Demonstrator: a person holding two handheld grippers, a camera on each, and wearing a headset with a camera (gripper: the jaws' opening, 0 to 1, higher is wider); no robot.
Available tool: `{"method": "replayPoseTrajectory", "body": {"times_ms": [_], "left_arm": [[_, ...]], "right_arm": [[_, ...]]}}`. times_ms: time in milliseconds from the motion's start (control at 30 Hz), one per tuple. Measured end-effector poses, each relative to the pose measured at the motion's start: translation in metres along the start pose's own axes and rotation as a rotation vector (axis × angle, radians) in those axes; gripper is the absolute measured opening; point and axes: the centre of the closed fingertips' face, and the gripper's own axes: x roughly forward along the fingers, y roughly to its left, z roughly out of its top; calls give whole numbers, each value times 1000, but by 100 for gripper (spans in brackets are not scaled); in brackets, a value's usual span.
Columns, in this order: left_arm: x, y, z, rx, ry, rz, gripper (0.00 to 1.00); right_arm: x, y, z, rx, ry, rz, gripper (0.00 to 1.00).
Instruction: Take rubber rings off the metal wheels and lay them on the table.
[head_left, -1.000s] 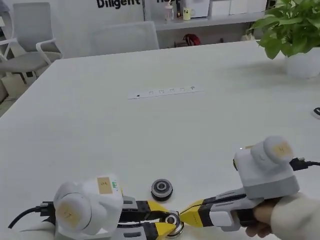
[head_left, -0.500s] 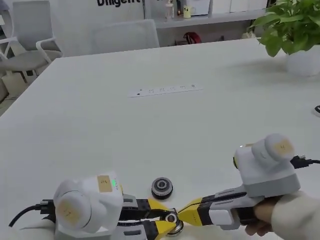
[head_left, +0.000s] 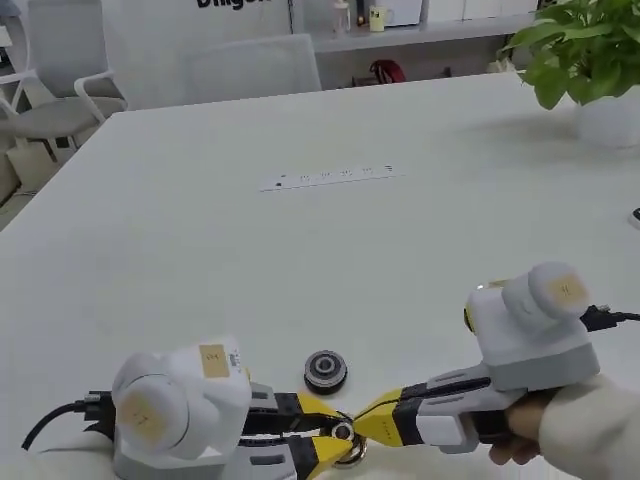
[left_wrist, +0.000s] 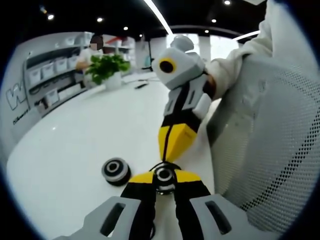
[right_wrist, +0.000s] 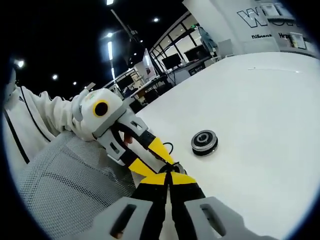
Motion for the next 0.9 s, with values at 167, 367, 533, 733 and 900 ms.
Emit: {"method": "replayPoseTrajectory", "body": {"times_ms": [167, 367, 533, 733, 900], "left_arm": [[-5, 3, 0, 58, 66, -11, 15], [-21, 6, 13, 20, 90, -13, 26], [-42, 7, 29, 69, 85, -6, 36], [-71, 13, 52, 55, 33, 44, 55], [-108, 18, 55, 72, 26, 79, 66]], "right_arm": [[-1, -2, 2, -10, 2, -6, 0], [0, 3, 4, -41, 9, 7, 0], [-2, 8, 9, -56, -9, 23, 0], [-11, 8, 26, -33, -67, 27, 0], [-19, 9, 38, -33, -90, 25, 0]]}}
